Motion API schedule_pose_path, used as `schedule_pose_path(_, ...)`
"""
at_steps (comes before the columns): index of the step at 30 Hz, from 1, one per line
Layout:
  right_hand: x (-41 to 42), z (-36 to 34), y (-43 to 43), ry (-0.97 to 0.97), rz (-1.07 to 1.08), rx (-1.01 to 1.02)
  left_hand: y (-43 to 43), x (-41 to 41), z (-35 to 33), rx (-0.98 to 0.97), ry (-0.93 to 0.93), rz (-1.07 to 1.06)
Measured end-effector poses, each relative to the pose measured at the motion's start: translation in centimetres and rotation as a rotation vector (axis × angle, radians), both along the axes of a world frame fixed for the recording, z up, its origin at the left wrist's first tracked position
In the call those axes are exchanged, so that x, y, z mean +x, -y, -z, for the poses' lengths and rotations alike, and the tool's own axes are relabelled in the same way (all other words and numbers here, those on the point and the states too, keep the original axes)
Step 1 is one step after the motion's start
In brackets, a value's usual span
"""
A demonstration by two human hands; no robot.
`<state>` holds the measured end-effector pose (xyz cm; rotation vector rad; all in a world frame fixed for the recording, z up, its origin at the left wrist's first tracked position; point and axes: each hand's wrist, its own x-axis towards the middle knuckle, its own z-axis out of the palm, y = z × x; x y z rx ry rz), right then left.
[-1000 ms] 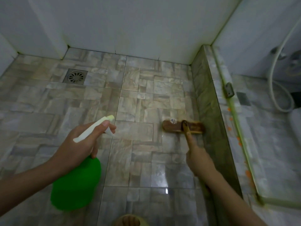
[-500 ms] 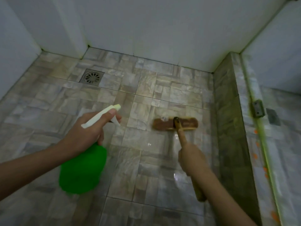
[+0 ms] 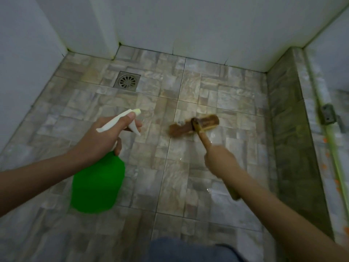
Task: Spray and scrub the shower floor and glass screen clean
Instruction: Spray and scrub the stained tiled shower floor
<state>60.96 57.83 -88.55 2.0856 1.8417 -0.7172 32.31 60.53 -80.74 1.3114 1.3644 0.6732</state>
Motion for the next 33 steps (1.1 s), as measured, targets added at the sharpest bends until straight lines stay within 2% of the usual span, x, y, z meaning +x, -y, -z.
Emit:
schedule_pose_path(4,-1.7,0.8,-7.9,-0.04,-0.039,0.087,0.7,-0.4,1.7,0.01,0.059,-0.086)
schedule_pose_path(6,-1.1,0.3,-7.3,-0.016,-0.064,0.043,1.5,-0.6,2.4,0.032,0.077,-0.098)
schedule_pose_path(11,0.5,-2.0,10.2,0.117,-0.085,-0.123,3.6,-2.2,3.1,0.038,0.067,-0.134)
schedule_pose_path(13,-0.4,-2.9,13.7,0.115,-0.135,-0.211,4.3,-2.9,3.1,0.021,0.07,-0.139)
schedule_pose_path(15,-2.3,-2.6,11.7,0.086,-0.178,-0.163,4.6,-3.5,3.1,0.014,0.075,-0.152)
schedule_pose_path(18,-5.4,0.3,4.3,-0.005,-0.194,0.051,4.7,-4.1,3.1,0.016,0.054,-0.138)
schedule_pose_path(20,-6.6,1.2,-0.1,-0.038,-0.176,0.08,4.8,-4.6,3.1,0.003,0.057,-0.135)
schedule_pose_path(23,-6.1,0.1,2.2,-0.014,-0.174,0.056,4.6,-5.3,2.6,0.011,0.068,-0.162)
schedule_pose_path(25,-5.7,-0.9,6.8,0.013,-0.194,-0.023,4.4,-5.8,2.5,0.032,0.093,-0.208)
schedule_pose_path(27,-5.7,-1.2,7.3,0.038,-0.192,-0.075,4.3,-6.1,2.3,0.023,0.113,-0.23)
schedule_pose_path(31,-9.4,1.7,-2.9,0.007,-0.216,0.106,4.3,-6.3,2.3,0.014,0.132,-0.289)
schedule_pose_path(33,-11.4,2.6,-8.7,-0.041,-0.214,0.122,4.2,-6.5,2.5,0.016,0.14,-0.301)
